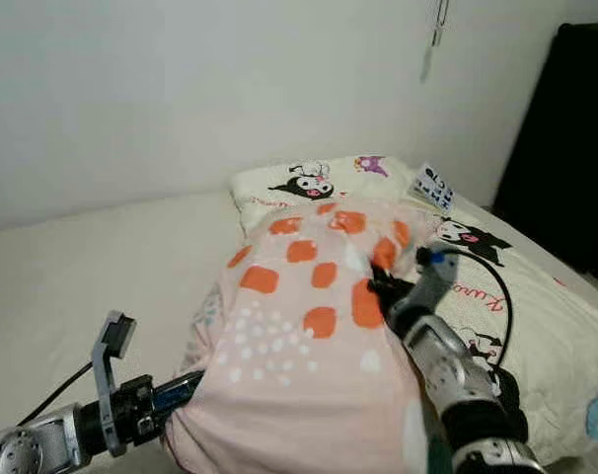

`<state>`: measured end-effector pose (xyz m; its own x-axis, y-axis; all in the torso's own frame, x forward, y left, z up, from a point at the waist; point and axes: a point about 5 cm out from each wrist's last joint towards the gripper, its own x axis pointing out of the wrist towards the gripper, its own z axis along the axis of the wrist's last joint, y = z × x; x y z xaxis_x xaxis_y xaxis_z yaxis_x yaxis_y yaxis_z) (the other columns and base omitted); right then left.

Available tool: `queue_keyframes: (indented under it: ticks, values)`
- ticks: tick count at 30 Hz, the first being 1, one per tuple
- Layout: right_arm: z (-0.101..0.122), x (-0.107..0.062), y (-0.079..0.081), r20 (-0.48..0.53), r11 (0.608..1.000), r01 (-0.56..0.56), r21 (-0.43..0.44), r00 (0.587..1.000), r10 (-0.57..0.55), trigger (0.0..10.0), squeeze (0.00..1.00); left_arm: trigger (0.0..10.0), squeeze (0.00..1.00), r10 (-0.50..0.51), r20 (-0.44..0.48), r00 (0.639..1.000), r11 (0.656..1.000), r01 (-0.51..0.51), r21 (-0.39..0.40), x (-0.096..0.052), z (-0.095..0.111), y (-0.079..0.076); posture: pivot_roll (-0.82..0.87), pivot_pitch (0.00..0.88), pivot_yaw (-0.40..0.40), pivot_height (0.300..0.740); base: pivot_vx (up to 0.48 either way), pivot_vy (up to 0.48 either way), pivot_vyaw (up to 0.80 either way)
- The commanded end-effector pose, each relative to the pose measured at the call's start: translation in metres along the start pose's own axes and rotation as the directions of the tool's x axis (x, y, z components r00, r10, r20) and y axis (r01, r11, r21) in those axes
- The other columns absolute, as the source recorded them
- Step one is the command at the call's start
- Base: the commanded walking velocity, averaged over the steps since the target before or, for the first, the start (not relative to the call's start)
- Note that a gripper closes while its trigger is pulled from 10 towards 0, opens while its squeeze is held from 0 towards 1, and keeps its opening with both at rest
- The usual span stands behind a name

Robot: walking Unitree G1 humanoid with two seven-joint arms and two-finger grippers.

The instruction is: Clean up the room

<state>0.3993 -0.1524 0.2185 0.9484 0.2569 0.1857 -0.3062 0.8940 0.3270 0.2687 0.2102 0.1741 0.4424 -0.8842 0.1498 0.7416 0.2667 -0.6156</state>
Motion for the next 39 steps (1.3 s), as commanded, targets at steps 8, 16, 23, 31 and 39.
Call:
queue_keyframes:
  ticks: [8,16,23,31,39]
  values:
    - [-0.001,0.024,0.045,-0.057,0.963,-0.213,-0.165,0.977,0.206,0.0,0.0,0.0,0.0,-0.06,-0.042,0.997,0.998,0.06,-0.004,0.012,-0.015,-0.021,0.02,0.246,0.006,0.575,0.0,0.0,0.0]
    - [0.012,0.035,0.061,-0.028,0.951,-0.247,-0.186,0.969,0.246,0.0,0.0,0.0,0.0,-0.086,-0.035,0.996,0.996,0.086,0.003,0.013,-0.011,-0.03,0.03,0.249,0.005,0.575,0.0,0.0,0.0]
    - [0.026,0.041,0.072,0.004,0.932,-0.285,-0.222,0.956,0.293,0.0,0.0,0.0,0.0,-0.088,-0.041,0.995,0.996,0.089,0.017,0.015,-0.015,-0.035,0.03,0.252,-0.002,0.575,0.0,0.0,0.0]
    - [0.029,0.04,0.062,0.008,0.922,-0.264,-0.282,0.961,0.277,0.0,0.0,0.0,0.0,-0.038,-0.066,0.997,0.998,0.041,0.048,0.02,-0.027,-0.036,0.04,0.255,-0.001,0.575,0.0,0.0,0.0]
    - [0.011,0.031,0.04,-0.032,0.924,-0.195,-0.33,0.98,0.195,10.0,1.0,10.0,1.0,0.035,-0.15,0.988,0.994,-0.019,0.105,0.025,-0.041,-0.032,0.04,0.252,0.001,0.575,0.0,0.0,0.0]
